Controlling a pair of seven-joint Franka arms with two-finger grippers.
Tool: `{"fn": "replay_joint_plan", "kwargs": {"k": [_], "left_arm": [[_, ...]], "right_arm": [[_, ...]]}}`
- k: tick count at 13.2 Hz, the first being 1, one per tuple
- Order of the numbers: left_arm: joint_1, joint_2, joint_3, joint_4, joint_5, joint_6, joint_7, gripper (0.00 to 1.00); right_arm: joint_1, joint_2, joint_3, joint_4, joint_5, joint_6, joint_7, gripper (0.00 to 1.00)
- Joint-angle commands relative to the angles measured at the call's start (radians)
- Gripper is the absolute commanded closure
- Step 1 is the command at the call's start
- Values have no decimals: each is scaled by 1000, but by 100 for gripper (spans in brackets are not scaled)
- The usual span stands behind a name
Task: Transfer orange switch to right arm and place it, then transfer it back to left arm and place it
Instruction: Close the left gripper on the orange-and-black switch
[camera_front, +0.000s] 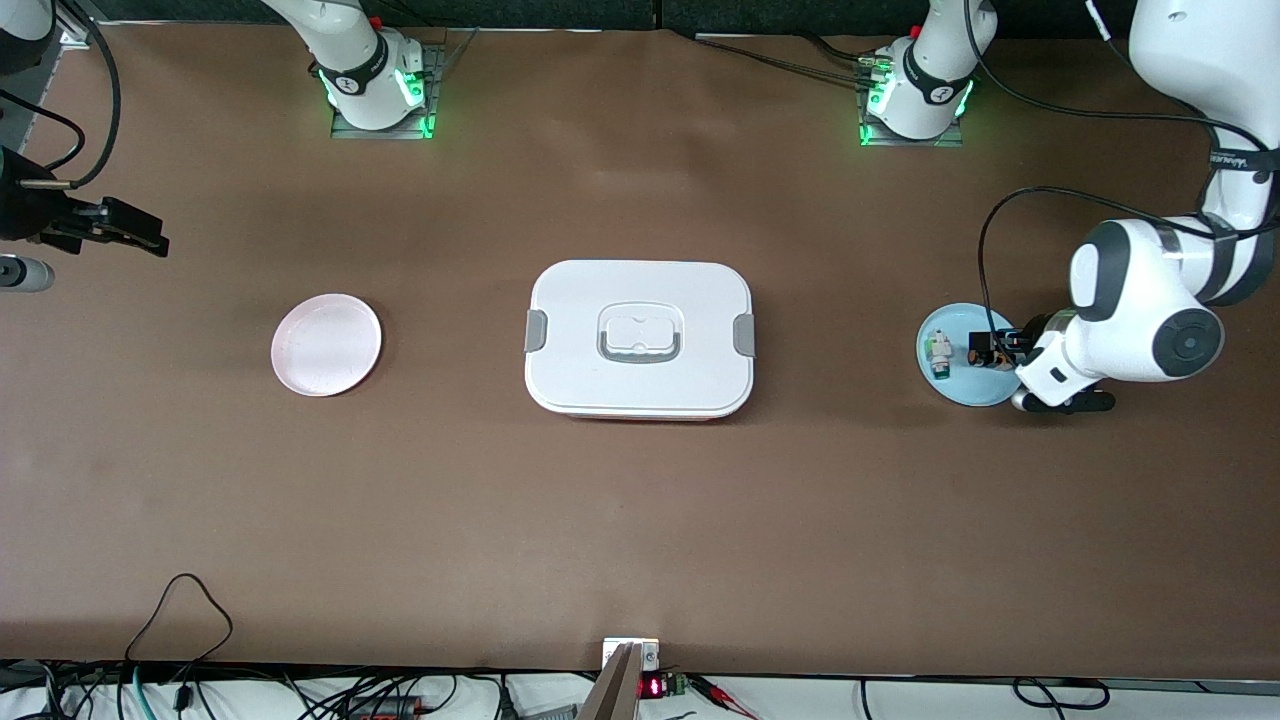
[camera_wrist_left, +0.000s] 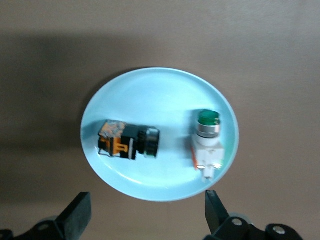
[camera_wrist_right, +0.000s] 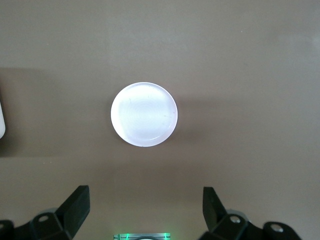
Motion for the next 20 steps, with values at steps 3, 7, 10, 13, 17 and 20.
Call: {"fn": "replay_joint_plan", "kwargs": {"k": [3, 7, 10, 13, 17, 20], "left_arm": [[2, 37, -1, -18, 54, 61, 40, 0], [28, 68, -1, -53, 53, 167, 90, 0], [36, 89, -1, -53, 53, 194, 141, 0], [50, 104, -1, -53, 53, 216, 143, 0], [59, 118, -1, -53, 51, 220, 143, 0], [60, 118, -2, -53, 51, 220, 141, 6]], "right_arm": [[2, -8, 2, 9, 14, -4, 5, 0], [2, -7, 0, 9, 11, -1, 5, 0], [1, -5, -1, 12, 8, 21, 5, 0], [4, -1, 2, 36, 2, 33, 29, 0], [-2, -1, -3, 36, 11, 22, 26, 0], [-2, -2, -3, 36, 11, 21, 37, 0]]}}
